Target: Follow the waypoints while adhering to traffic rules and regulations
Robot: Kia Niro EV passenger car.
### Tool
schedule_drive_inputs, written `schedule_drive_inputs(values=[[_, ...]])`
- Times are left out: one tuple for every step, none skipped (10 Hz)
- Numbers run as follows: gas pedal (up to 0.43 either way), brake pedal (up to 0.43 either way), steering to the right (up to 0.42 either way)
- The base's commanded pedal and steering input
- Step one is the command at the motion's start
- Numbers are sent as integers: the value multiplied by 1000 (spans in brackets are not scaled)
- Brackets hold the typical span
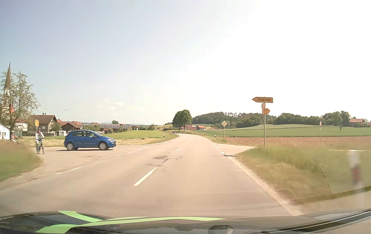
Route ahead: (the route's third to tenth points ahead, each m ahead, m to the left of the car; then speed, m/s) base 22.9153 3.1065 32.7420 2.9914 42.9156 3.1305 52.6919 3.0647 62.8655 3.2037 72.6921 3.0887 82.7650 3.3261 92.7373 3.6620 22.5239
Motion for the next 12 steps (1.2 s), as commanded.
schedule_drive_inputs(values=[[79,0,-2],[87,0,-3],[98,0,-3],[110,0,-3],[110,0,-3],[110,0,-3],[110,0,-3],[118,0,-2],[118,0,-1],[130,0,0],[130,0,1],[130,0,1]])
